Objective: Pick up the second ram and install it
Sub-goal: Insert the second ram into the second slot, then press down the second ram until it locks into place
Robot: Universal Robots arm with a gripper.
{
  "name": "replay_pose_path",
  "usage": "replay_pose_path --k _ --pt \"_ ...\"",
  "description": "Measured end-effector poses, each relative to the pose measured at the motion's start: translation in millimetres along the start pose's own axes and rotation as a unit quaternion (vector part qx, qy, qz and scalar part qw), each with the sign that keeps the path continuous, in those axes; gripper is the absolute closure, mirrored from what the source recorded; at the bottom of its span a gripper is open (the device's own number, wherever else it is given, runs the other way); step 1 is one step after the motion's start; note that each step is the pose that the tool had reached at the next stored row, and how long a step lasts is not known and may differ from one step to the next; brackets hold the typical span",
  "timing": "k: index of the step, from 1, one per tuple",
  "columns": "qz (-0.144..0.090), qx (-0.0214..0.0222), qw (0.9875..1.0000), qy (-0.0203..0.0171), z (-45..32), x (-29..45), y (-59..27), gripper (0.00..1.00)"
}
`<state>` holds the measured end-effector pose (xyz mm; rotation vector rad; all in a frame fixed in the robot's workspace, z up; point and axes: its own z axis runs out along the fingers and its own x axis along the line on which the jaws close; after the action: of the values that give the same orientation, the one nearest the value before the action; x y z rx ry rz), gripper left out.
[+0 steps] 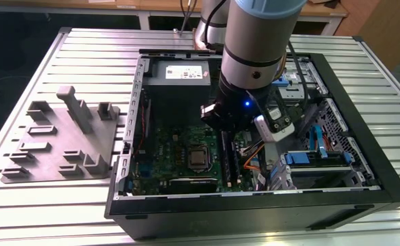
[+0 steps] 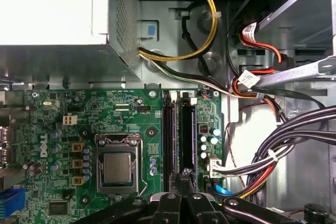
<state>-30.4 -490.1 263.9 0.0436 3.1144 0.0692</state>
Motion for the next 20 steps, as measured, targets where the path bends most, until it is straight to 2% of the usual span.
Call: replay_pose_path --k 2,4,7,14,18,20 --pt "0.0 0.0 1.0 0.0 -0.2 0.0 0.0 0.9" --pt "0.0 0.0 1.0 0.0 -4.3 -0.1 0.2 0.9" --pt "0.0 -0.0001 1.0 0.0 -4.6 -0.1 0.2 0.9" --pt "0.0 -0.0073 1.0 0.0002 -2.9 -0.1 2.3 0.9" --pt "0.0 -0.0074 1.0 0.0002 -2.6 0.1 5.5 0.9" --pt "0.0 -0.0061 1.0 0.0002 -2.4 0.2 9.3 0.9"
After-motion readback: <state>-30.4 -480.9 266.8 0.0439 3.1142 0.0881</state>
